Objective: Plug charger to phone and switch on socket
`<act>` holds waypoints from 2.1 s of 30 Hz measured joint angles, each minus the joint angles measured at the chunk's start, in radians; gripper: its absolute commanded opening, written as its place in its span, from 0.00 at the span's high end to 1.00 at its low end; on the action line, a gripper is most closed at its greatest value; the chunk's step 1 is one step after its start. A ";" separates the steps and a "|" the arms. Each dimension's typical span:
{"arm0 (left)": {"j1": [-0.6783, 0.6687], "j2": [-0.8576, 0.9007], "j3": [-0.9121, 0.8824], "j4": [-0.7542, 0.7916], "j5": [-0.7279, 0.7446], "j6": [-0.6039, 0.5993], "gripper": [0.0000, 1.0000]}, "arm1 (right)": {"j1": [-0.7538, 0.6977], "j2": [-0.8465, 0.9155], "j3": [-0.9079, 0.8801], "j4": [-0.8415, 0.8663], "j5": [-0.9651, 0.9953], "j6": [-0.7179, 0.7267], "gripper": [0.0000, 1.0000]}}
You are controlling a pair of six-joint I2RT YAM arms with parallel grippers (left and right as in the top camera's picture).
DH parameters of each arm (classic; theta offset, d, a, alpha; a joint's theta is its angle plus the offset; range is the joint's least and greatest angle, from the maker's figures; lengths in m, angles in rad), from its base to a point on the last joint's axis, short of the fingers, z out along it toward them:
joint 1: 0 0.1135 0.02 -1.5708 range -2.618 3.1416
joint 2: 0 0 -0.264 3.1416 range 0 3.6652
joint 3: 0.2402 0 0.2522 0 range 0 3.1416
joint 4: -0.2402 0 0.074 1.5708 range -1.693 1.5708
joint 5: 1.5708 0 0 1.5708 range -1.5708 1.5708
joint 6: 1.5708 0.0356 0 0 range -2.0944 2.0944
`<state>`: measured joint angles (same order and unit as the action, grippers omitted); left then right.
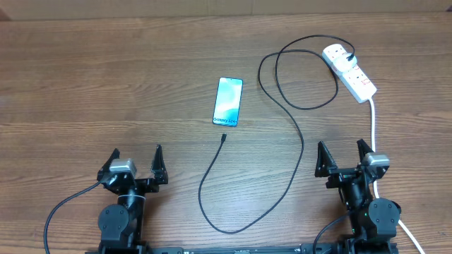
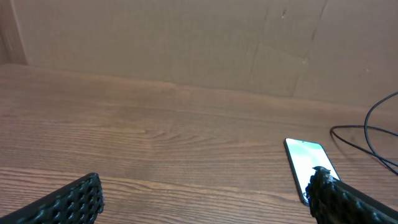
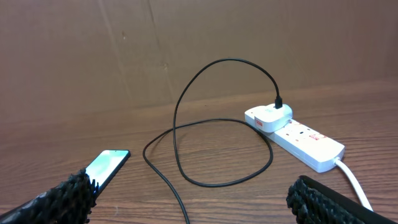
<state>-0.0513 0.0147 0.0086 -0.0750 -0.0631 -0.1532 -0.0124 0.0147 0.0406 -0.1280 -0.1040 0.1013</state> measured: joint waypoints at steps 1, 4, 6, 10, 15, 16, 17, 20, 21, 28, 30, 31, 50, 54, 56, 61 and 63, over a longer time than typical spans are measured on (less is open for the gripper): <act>0.000 0.000 0.000 0.000 0.000 0.000 0.00 | 0.000 0.000 0.000 0.000 0.000 0.000 0.00; 0.000 0.000 0.000 0.000 0.000 0.000 0.00 | 0.000 0.000 0.000 -0.001 0.000 0.000 0.00; 0.000 0.000 0.000 0.000 0.000 0.000 0.00 | 0.000 0.000 0.000 0.000 0.000 0.000 0.00; 0.000 0.000 0.000 -0.001 0.025 -0.021 0.00 | 0.000 0.000 0.000 0.000 0.000 0.000 0.00; 0.000 0.000 0.000 0.066 0.153 -0.204 0.00 | 0.000 0.000 0.000 0.000 0.000 0.000 0.00; 0.000 0.000 0.000 0.096 0.177 -0.238 0.00 | 0.000 0.000 0.000 -0.001 0.000 0.000 0.00; 0.000 0.001 -0.001 0.145 0.214 -0.269 0.00 | 0.000 0.000 0.000 0.000 0.000 0.000 0.00; 0.000 0.000 0.000 0.315 0.325 -0.322 0.00 | 0.000 0.000 0.000 0.000 0.000 0.000 0.00; 0.000 0.000 0.002 0.338 0.345 -0.331 0.00 | 0.000 0.000 0.000 -0.001 0.000 0.000 0.00; 0.000 0.050 0.188 0.185 0.420 -0.283 0.00 | 0.000 0.000 0.000 -0.002 0.000 0.000 0.00; 0.000 0.122 0.325 0.055 0.424 -0.232 0.00 | 0.000 0.000 0.000 -0.003 0.000 0.000 0.00; 0.000 0.162 0.393 -0.010 0.425 -0.209 0.00 | 0.000 0.000 0.000 -0.002 0.000 0.000 0.00; -0.134 1.067 1.451 -0.835 0.574 -0.053 0.00 | 0.001 0.000 -0.002 -0.004 0.000 0.000 0.00; -0.348 1.270 1.691 -1.086 0.283 -0.055 0.00 | 0.001 0.000 -0.002 -0.003 0.000 0.000 0.00; -0.429 1.341 1.753 -1.093 0.219 -0.056 0.00 | 0.001 0.000 -0.002 -0.003 0.000 0.000 0.00; -0.532 1.458 1.767 -1.081 0.170 -0.083 0.00 | 0.001 0.000 -0.002 -0.003 0.000 0.000 0.00; -0.538 1.511 1.784 -1.106 0.159 -0.130 0.00 | 0.001 0.000 -0.002 -0.003 0.000 0.000 0.00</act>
<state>-0.5896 1.5253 1.7924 -1.1805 0.0959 -0.2832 -0.0116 0.0147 0.0387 -0.1314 -0.1040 0.1013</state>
